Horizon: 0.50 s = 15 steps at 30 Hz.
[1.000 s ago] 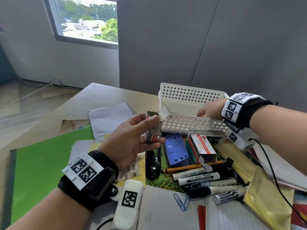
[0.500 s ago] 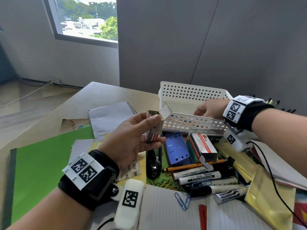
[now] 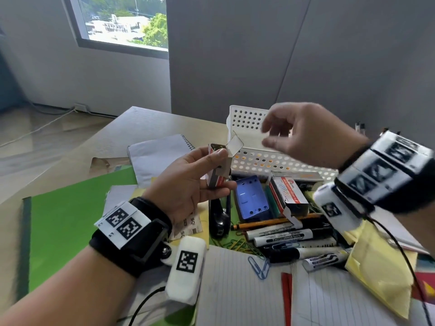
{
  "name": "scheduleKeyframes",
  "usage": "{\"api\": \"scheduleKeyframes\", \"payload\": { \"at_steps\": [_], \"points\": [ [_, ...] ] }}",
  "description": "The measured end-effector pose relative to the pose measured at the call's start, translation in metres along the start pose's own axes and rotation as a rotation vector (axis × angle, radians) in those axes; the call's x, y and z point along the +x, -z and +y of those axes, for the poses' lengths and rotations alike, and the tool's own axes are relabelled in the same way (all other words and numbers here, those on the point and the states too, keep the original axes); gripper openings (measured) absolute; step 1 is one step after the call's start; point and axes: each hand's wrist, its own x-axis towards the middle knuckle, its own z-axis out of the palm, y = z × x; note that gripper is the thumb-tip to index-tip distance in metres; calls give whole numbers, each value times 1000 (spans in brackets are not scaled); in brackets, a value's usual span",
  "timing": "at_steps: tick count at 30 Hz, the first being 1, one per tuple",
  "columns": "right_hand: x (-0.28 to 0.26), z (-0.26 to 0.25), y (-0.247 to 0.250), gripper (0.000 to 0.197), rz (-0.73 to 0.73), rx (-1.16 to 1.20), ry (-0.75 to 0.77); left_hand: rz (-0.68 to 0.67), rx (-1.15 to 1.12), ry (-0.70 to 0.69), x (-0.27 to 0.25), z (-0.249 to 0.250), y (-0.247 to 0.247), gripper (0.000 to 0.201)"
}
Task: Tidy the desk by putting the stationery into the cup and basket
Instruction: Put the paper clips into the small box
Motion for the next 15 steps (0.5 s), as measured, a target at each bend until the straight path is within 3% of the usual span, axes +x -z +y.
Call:
{"api": "scheduleKeyframes", "payload": {
  "at_steps": [4,6,8,15],
  "points": [
    [-47,-57,-15,41,-630,-244,81,8,23,-2,0,-1,0,38],
    [-59,-66,-33,62,-828,-333,135,8,29,-2,1,-1,0,39],
    [-61,-64,-49,59,-871,-354,165,8,34,-4,1,-1,0,39],
    [-55,-50,-62,50,-766,-309,203,0,40,-5,1,-1,0,39]
  ]
}}
